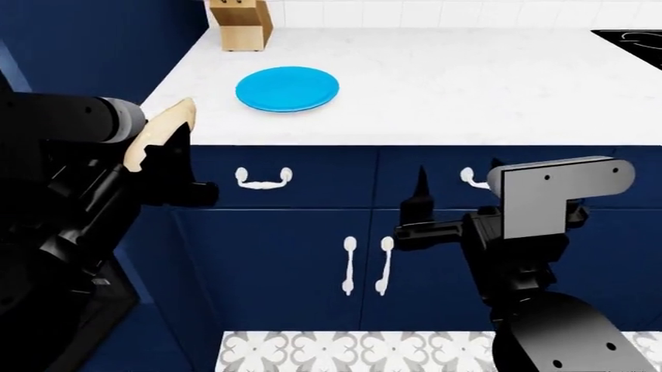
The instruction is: Place the sweet potato on the top rack of the oven.
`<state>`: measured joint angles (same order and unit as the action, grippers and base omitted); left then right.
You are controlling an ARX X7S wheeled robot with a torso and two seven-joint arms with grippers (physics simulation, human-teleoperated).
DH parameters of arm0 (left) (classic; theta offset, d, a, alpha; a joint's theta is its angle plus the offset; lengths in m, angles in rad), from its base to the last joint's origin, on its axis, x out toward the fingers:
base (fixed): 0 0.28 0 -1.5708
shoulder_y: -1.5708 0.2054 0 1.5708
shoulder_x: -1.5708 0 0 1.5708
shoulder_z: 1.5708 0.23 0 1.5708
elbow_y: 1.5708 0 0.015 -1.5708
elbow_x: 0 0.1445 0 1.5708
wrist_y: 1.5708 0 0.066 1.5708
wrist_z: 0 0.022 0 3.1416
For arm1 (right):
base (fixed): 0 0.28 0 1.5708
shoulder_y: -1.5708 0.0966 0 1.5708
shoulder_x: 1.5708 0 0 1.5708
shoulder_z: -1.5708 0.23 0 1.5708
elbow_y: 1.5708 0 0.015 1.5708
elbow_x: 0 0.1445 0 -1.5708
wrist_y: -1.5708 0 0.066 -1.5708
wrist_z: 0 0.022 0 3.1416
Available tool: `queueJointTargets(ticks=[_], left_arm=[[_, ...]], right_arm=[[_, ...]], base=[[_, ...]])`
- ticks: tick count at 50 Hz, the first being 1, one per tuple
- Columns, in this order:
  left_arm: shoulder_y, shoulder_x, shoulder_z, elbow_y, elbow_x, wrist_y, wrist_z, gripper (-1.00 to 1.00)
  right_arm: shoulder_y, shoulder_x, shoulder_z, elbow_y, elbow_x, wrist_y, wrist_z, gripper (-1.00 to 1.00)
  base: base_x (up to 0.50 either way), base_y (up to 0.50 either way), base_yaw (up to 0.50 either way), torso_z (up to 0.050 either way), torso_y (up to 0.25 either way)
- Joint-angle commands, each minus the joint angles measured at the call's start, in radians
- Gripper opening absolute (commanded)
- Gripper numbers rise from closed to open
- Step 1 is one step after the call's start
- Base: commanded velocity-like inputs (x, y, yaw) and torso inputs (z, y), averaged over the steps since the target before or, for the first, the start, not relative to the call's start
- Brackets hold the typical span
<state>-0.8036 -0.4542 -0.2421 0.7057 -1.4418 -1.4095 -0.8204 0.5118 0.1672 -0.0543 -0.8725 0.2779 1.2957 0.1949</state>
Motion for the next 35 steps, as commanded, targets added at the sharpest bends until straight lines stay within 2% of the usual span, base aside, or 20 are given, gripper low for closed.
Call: queueJointTargets(ticks=[1, 12, 17, 35], left_arm=[[0.004, -0.016, 0.001, 0.003, -0.012, 0.021, -0.014, -1.0], [0.01, -0.026, 0.013, 0.002, -0.008, 0.037, -0.008, -1.0], [-0.034, -0.033, 0.029, -0.015, -0.054, 0.028, -0.046, -1.0], [-0.009, -0.047, 0.042, -0.014, -0.022, 0.058, -0.023, -1.0]], right_arm=[[0.005, 0.01, -0.018, 0.001, 0.008, 0.008, 0.007, 1.0], [0.007, 0.009, -0.014, -0.009, 0.017, 0.02, 0.016, 1.0], [0.009, 0.01, -0.007, -0.022, 0.022, 0.033, 0.02, 1.0], [0.006, 0.013, -0.006, -0.004, 0.033, 0.015, 0.025, 1.0]], base=[[-0.14, 0.5, 0.0, 0.0, 0.0], [-0.14, 0.5, 0.0, 0.0, 0.0], [-0.14, 0.5, 0.0, 0.0, 0.0], [-0.14, 0.5, 0.0, 0.0, 0.0]])
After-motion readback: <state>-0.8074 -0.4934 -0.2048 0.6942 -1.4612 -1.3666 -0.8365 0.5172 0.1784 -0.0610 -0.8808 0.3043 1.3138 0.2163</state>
